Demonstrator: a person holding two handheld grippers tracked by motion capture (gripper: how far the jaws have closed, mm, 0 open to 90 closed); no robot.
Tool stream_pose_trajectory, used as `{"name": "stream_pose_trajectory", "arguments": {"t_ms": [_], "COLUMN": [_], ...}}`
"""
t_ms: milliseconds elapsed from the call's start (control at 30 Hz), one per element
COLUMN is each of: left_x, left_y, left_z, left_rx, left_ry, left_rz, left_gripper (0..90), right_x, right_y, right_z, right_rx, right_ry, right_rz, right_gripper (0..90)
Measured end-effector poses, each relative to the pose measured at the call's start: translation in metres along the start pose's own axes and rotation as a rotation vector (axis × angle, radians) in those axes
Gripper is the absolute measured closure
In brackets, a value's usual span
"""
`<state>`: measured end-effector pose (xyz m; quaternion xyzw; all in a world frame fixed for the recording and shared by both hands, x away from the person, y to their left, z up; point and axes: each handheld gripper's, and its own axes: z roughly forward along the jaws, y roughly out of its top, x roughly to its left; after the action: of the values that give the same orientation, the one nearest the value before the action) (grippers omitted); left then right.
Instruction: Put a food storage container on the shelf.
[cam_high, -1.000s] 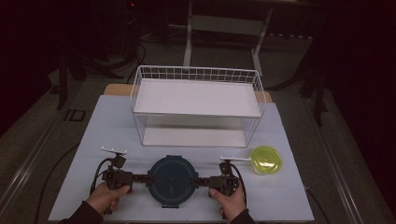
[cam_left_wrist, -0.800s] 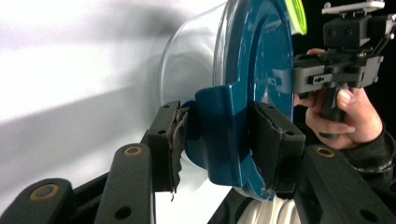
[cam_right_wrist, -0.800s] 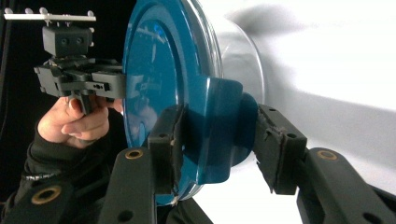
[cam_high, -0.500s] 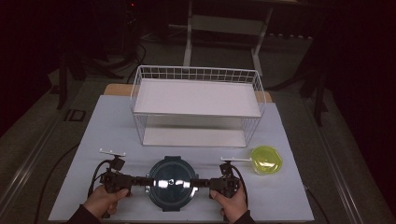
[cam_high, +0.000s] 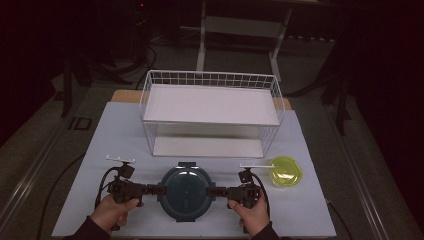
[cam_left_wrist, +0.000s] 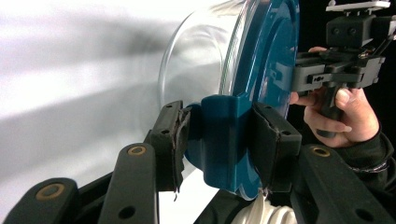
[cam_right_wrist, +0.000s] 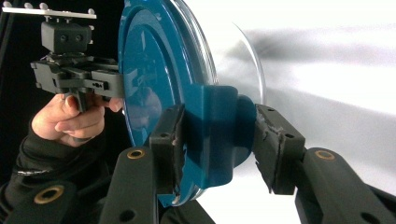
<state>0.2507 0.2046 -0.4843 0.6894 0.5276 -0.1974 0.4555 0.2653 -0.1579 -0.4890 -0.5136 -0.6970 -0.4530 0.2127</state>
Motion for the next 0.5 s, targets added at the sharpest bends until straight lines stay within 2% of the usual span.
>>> {"name": "stream_pose_trajectory", "arguments": {"t_ms": [500], "left_x": [-0.026], "left_y": [0.023], "left_z": [-0.010], "left_rx": [-0.035], "left_ry": [-0.019], "left_rz": [0.050], "left_gripper": [56.9], "right_x": [0.021], "right_y": [0.021], "right_z": [-0.024], "right_rx": [-0.039], "right_ry": [-0.008], "right_rz": [-0.063], "right_gripper": [55.3]}}
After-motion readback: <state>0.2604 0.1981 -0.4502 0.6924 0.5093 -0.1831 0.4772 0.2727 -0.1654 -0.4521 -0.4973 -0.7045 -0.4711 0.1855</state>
